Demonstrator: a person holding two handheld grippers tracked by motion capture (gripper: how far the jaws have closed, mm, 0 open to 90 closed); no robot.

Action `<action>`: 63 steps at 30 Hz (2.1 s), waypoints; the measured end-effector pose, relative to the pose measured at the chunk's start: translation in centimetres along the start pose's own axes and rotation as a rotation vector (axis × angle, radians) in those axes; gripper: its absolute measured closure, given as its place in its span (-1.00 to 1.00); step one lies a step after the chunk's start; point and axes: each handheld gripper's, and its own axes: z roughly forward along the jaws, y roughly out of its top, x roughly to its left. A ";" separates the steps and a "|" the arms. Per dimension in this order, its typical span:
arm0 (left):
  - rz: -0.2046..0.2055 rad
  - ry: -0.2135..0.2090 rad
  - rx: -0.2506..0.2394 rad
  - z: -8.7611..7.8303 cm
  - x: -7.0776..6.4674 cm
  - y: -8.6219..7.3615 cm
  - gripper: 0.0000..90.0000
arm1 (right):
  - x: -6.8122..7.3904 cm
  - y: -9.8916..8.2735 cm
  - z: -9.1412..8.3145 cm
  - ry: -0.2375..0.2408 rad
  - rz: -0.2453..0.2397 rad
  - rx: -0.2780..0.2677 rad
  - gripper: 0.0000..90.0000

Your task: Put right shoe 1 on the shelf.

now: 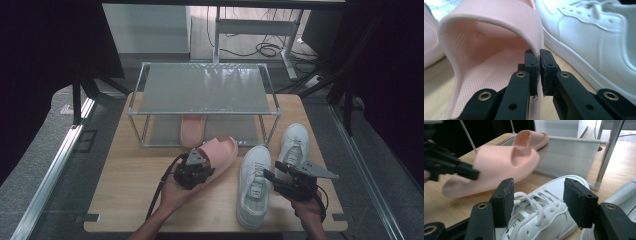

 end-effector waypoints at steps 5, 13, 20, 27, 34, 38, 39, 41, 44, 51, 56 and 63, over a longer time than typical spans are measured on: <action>-0.033 0.036 -0.007 2.3 0.6 2.0 0.90 | -0.1 0.0 0.0 0.000 0.002 0.000 -0.06; -0.048 0.073 -0.002 5.0 0.7 4.2 0.89 | 0.0 -0.1 0.1 0.005 0.003 0.004 -0.06; -0.099 0.120 0.019 7.8 1.7 4.7 0.88 | -0.2 -0.1 0.0 0.003 0.005 0.002 -0.06; -0.102 0.159 0.021 9.0 2.2 5.2 0.87 | -0.2 -0.2 0.0 0.002 0.007 0.006 -0.06; -0.104 0.168 0.010 9.4 2.5 5.2 0.79 | -0.2 -0.3 0.0 0.002 0.006 0.008 -0.06; -0.088 0.144 0.004 8.8 2.1 5.2 0.54 | -0.2 -0.3 0.0 0.001 0.005 0.007 -0.06; -0.088 0.144 0.004 8.8 2.1 5.2 0.50 | -0.2 -0.3 0.0 0.001 0.006 0.007 -0.05; -0.096 0.124 0.004 8.3 2.0 5.1 0.45 | -0.2 -0.3 0.0 0.001 0.009 0.007 -0.06; -0.088 0.107 -0.007 7.3 1.8 4.9 0.40 | -0.2 -0.3 0.0 0.001 0.005 0.008 -0.06; -0.026 0.070 -0.029 5.0 1.0 4.4 0.86 | -0.1 -0.2 0.1 0.000 0.004 0.008 -0.06; -0.006 0.036 -0.017 5.0 0.5 4.6 1.00 | -0.1 -0.2 0.1 0.001 0.004 0.008 -0.06; -0.001 -0.012 0.010 6.1 0.2 5.2 1.00 | -0.4 -0.2 -0.1 -0.003 0.011 0.004 -0.06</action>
